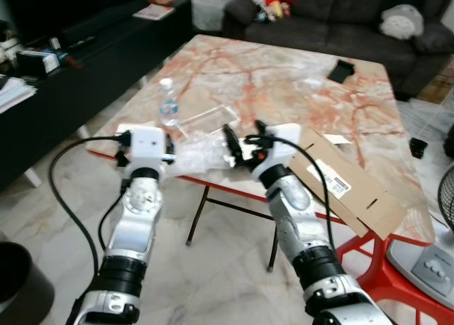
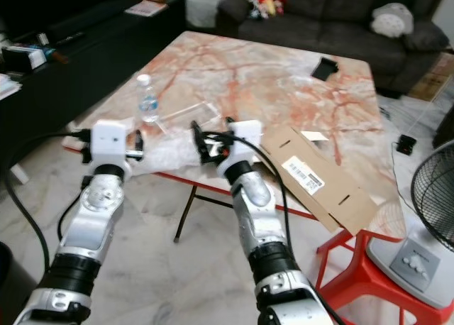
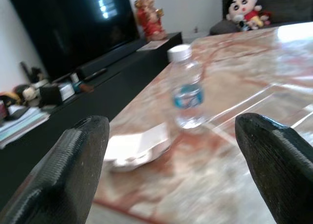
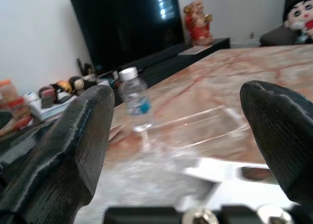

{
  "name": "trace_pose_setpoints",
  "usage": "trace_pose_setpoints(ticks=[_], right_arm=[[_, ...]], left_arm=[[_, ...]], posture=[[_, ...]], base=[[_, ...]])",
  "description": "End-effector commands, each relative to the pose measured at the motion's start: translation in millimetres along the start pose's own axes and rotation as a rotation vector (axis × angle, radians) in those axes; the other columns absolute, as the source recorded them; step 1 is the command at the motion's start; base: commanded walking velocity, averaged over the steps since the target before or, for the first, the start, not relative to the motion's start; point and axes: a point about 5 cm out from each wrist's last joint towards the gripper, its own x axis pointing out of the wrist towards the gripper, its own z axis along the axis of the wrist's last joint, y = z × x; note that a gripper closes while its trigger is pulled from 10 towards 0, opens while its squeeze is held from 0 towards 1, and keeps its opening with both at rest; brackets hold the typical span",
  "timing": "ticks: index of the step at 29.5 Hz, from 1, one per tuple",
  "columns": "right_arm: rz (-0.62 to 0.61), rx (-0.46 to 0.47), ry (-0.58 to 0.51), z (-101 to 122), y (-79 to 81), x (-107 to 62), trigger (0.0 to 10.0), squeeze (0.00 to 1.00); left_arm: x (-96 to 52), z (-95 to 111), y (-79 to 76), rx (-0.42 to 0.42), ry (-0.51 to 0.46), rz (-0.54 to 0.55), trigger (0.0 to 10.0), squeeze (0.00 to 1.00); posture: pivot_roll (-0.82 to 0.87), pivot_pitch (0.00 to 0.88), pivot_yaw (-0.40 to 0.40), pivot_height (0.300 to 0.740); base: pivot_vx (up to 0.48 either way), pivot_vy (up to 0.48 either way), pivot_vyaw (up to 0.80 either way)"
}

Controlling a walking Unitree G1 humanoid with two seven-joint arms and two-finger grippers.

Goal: Picking trash to rubbish bin

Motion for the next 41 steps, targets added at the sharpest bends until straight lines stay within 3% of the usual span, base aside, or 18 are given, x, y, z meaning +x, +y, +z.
trace_pose_setpoints(ticks=[1,10,17,27,34,41], right_arm=[[-0.022,-0.001,0.001,3,-7.8,-1.7,10.0,0.00],[-0.002,-0.011,-0.011,4,-6.2,-2.3,10.0,0.00],[0.002,-0.006,-0.010,4,-5.5,-2.4,10.0,0.00],[0.007,0.005,-0.012,4,-4.2,-2.8,10.0,0.00],[0.017,0.021,-0.006,1,-0.3,-2.6,10.0,0.00],[0.016,0.022,-0.006,2,-2.4,-3.7,10.0,0.00]], left_arm=[[-0.2,4,-9.6,-0.014,-0.011,-0.025,10.0,0.00],[-2.3,5,-12.7,-0.018,-0.019,-0.034,10.0,0.00],[-10.3,7,-21.9,-0.010,-0.032,-0.074,10.0,0.00],[-12.2,15,-21.5,-0.031,-0.019,-0.076,10.0,0.00],[-4.3,-2,-21.6,-0.011,0.045,-0.082,10.0,0.00],[5.3,0,-14.1,0.004,0.045,-0.063,10.0,0.00]], posture=[[-0.01,0.023,-0.064,0.740],[-0.01,0.021,-0.071,0.740],[-0.01,0.015,-0.070,0.740],[-0.01,0.006,-0.066,0.740],[-0.02,0.001,-0.068,0.740],[-0.02,0.000,-0.069,0.740]], base=[[0.368,0.000,0.00],[0.346,0.000,0.00],[0.000,0.000,0.00],[0.000,0.000,0.00],[0.000,0.000,0.00],[0.000,0.000,0.00]])
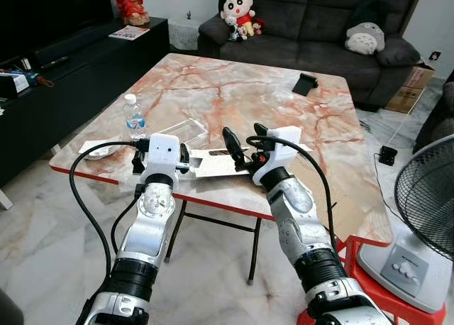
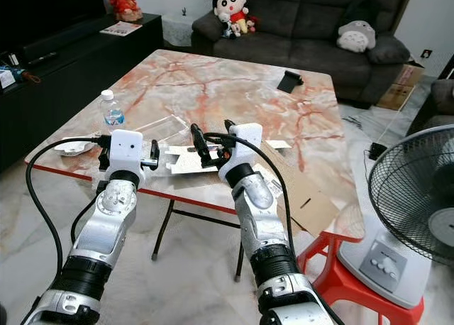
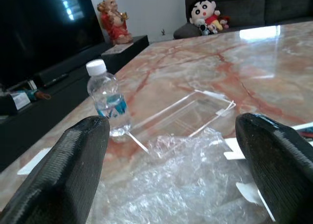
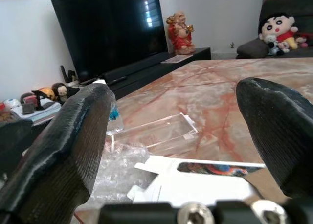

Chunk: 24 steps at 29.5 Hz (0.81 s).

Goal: Picking trash to rubbish bin

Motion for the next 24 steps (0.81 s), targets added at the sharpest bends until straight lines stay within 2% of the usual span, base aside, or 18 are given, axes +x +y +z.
trace_pose_setpoints(ticks=[1,13,24], right_arm=[[0.002,0.000,-0.015,5,-1.2,0.5,10.0,0.00],[0.013,0.007,-0.010,4,1.3,0.3,10.0,0.00],[0.010,0.010,-0.008,5,-0.1,1.0,10.0,0.00]], left_arm=[[4.0,5,0.8,-0.014,-0.015,0.002,10.0,0.00],[4.5,-3,9.9,-0.014,0.001,0.045,10.0,0.00],[6.7,0,12.6,-0.016,-0.019,0.067,10.0,0.00]], posture=[[-0.02,0.000,-0.069,0.740],[-0.02,0.000,-0.072,0.740],[-0.01,0.017,-0.085,0.740]], base=[[0.000,0.000,0.00],[0.000,0.000,0.00],[0.000,0.000,0.00]])
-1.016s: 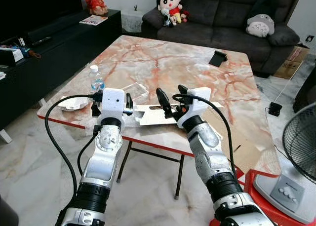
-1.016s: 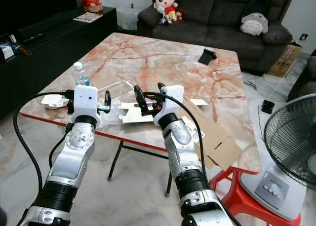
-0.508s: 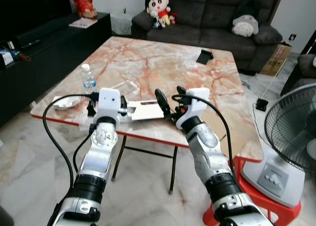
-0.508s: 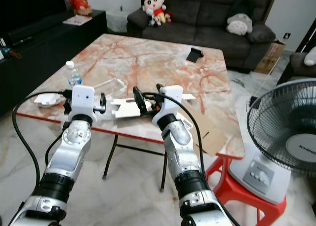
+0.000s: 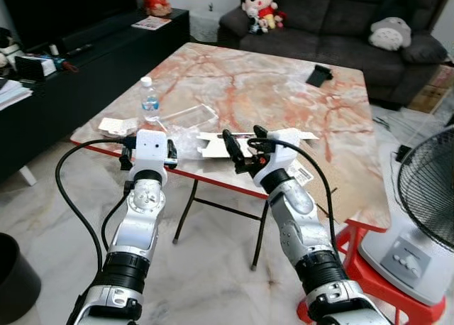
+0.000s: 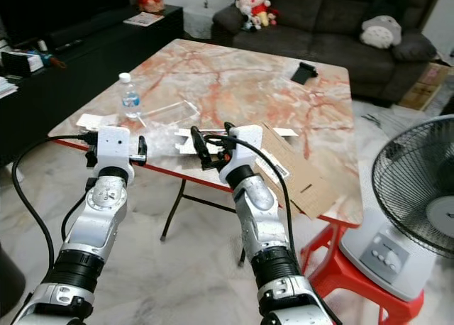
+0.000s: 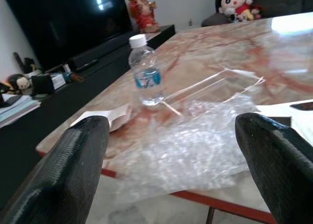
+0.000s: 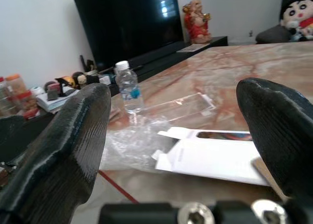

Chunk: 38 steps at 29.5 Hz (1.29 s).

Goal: Picking trash to rubbish bin

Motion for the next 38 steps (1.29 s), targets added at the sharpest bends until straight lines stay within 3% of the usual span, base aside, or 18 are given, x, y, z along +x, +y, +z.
trace_pose_setpoints(ticks=[1,7,14,20,30,31,34,38], right_arm=[[0.005,0.000,-0.014,6,0.5,3.0,10.0,0.00],[0.006,-0.003,-0.011,6,0.7,3.0,10.0,0.00],[0.004,-0.008,-0.012,8,-0.5,3.2,10.0,0.00],[-0.003,-0.010,-0.020,10,-1.9,2.6,10.0,0.00],[-0.008,-0.010,-0.022,11,-4.2,1.6,10.0,0.00],[-0.009,-0.011,-0.020,11,-4.1,1.6,10.0,0.00],[-0.010,-0.010,-0.019,11,-4.0,1.7,10.0,0.00],[-0.017,-0.009,-0.016,12,-5.2,1.3,10.0,0.00]], left_arm=[[3.6,6,0.6,-0.003,-0.023,0.015,10.0,0.00],[1.3,7,-0.8,-0.019,-0.045,0.008,10.0,0.00],[14.0,11,0.3,0.001,-0.052,-0.004,10.0,0.00],[23.3,17,-9.8,0.031,-0.102,-0.123,10.0,0.00],[21.9,7,0.1,0.036,-0.052,-0.057,10.0,0.00],[21.8,-1,6.2,0.058,0.000,-0.013,10.0,0.00],[22.1,1,4.8,0.103,-0.027,-0.043,10.0,0.00],[13.9,14,-8.1,0.379,-0.178,-0.221,10.0,0.00]], posture=[[-0.01,0.021,-0.086,0.740],[-0.01,0.031,-0.090,0.740],[-0.02,0.033,-0.092,0.740],[-0.04,0.048,-0.092,0.740],[-0.04,0.058,-0.099,0.740],[-0.04,0.058,-0.099,0.740],[-0.04,0.058,-0.099,0.740],[-0.04,0.059,-0.100,0.740]], base=[[0.000,0.000,0.00],[0.000,0.000,0.00],[0.000,0.000,0.00],[0.000,0.000,0.00],[0.000,0.000,0.00],[0.000,0.000,0.00],[0.000,0.000,0.00],[0.000,0.000,0.00]])
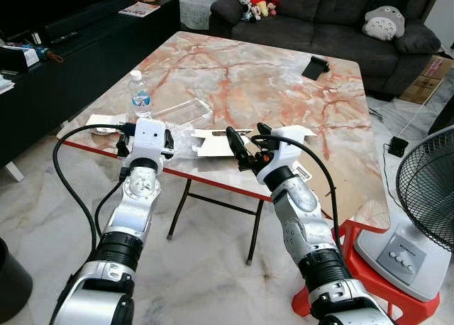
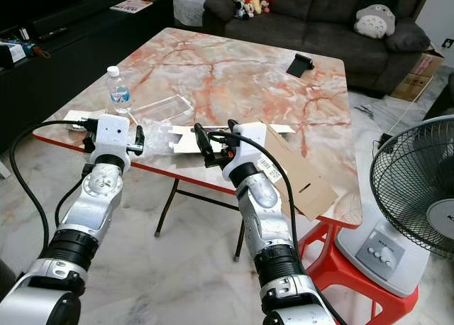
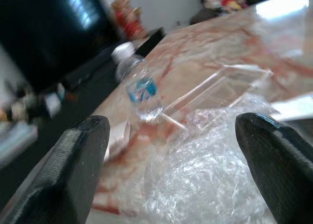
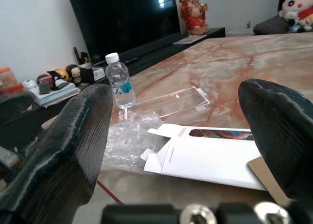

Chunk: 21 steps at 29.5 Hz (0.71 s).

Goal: Picking trash to rubbish bin

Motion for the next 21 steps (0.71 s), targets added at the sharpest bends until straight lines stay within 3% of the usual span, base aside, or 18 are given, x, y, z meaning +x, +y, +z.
trace_pose_setpoints(ticks=[1,6,12,14,21], right_arm=[[-0.008,-0.002,-0.018,7,-2.2,0.8,10.0,0.00],[-0.004,0.002,-0.010,4,0.0,1.0,10.0,0.00],[-0.001,0.004,-0.008,5,0.7,1.4,10.0,0.00],[0.000,0.004,-0.006,5,-0.3,1.9,10.0,0.00],[0.013,0.007,-0.001,4,2.4,3.3,10.0,0.00]], left_arm=[[-3.4,10,-10.2,0.112,-0.070,-0.076,10.0,0.00],[-13.8,9,-17.2,0.306,-0.095,-0.137,10.0,0.00],[-18.2,7,-18.5,0.337,-0.094,-0.151,10.0,0.00],[-27.0,2,-21.5,0.382,-0.065,-0.190,10.0,0.00],[-31.5,-15,-15.7,0.421,0.052,-0.214,10.0,0.00]], posture=[[-0.04,0.059,-0.100,0.740],[-0.03,0.057,-0.102,0.740],[-0.03,0.057,-0.102,0.740],[-0.03,0.046,-0.103,0.740],[-0.02,0.031,-0.102,0.740]], base=[[0.000,0.000,0.00],[0.000,0.000,0.00],[0.000,0.000,0.00],[0.000,0.000,0.00],[0.000,0.000,0.00]])
